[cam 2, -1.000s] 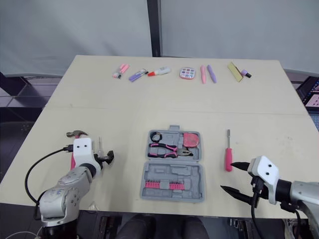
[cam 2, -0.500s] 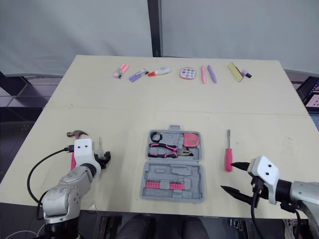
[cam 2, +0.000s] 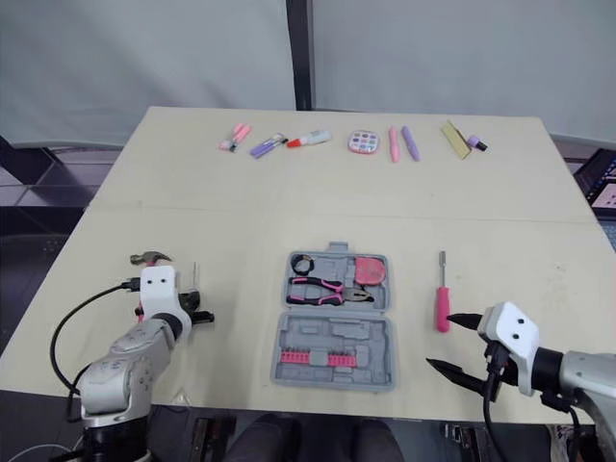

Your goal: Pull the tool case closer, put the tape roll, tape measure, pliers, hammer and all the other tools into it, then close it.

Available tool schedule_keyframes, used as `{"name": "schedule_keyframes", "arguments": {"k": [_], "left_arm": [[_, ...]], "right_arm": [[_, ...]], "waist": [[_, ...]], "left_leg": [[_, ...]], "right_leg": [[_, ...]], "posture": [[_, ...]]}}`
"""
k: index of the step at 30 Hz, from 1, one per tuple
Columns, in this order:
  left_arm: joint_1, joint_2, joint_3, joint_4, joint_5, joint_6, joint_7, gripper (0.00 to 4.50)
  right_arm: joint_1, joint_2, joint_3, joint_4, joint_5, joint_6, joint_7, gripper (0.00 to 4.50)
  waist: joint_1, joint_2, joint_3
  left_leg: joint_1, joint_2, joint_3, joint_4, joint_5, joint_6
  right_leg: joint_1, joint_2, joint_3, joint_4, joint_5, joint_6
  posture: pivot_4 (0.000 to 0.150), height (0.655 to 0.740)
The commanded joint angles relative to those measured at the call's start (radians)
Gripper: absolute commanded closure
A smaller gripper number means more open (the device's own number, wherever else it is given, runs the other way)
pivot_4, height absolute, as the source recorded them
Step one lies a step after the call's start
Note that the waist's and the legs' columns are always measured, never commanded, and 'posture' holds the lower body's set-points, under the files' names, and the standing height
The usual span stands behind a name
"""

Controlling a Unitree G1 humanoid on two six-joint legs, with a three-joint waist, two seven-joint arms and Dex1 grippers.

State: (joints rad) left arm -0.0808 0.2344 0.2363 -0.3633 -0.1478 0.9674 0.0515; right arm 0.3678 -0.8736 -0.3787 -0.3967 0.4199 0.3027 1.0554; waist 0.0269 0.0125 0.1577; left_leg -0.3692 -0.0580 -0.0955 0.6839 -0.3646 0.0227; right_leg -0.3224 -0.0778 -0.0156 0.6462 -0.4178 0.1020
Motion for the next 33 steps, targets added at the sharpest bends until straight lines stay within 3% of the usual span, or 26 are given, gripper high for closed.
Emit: {"name": "schedule_keyframes", "arguments": {"k": [1,5,10,13,21,33], "left_arm": [[0.001,0.116,0.0,-0.027,-0.015,-0.05,-0.129,4.46],[-0.034,0.256,-0.032,-0.02,-0.052,-0.087,-0.288,4.46],[-0.11,0.478,-0.185,0.013,-0.067,-0.238,-0.607,4.46],[-0.16,0.553,-0.266,0.048,-0.06,-0.328,-0.744,4.46],[-0.308,0.593,-0.434,0.092,-0.04,-0.445,-0.981,4.46],[-0.444,0.509,-0.585,0.034,-0.029,-0.336,-1.048,4.46]], "right_arm": [[-0.01,0.007,-0.024,-0.013,0.011,-0.019,-0.005,0.0],[-0.03,0.007,-0.012,0.005,0.008,-0.022,0.0,0.0],[-0.066,0.016,0.016,0.028,0.002,-0.037,0.0,0.0],[-0.07,0.024,0.023,0.03,0.002,-0.046,0.004,0.0],[-0.058,0.025,0.045,0.027,-0.003,-0.11,0.046,0.0],[-0.061,0.032,0.069,0.023,0.026,-0.141,0.092,0.0]], "waist": [[-0.003,0.0,0.0],[-0.002,0.0,0.0],[-0.001,0.0,0.0],[-0.002,0.001,0.0],[-0.005,0.001,0.001],[-0.003,0.001,0.001]], "left_leg": [[0.0,0.0,0.0,0.0,0.0,0.0],[0.0,0.0,0.0,0.0,0.0,0.0],[0.0,-0.001,-0.003,-0.001,0.0,0.0],[0.0,-0.001,-0.003,-0.001,0.0,0.0],[-0.001,-0.001,-0.003,-0.001,0.0,0.0],[0.0,-0.001,-0.003,0.0,0.0,0.0]], "right_leg": [[0.0,0.0,0.0,0.0,0.0,0.0],[0.0,-0.001,0.0,0.0,0.0,0.0],[-0.001,-0.001,0.0,0.001,0.0,0.0],[-0.001,-0.001,0.0,0.0,0.0,0.0],[-0.001,-0.001,-0.001,0.001,0.0,0.0],[-0.002,0.0,-0.001,0.007,0.0,0.0]], "posture": [[0.15,0.7134],[0.15,0.7134],[0.15,0.7134],[0.15,0.7134],[0.15,0.7134],[0.15,0.7134]]}}
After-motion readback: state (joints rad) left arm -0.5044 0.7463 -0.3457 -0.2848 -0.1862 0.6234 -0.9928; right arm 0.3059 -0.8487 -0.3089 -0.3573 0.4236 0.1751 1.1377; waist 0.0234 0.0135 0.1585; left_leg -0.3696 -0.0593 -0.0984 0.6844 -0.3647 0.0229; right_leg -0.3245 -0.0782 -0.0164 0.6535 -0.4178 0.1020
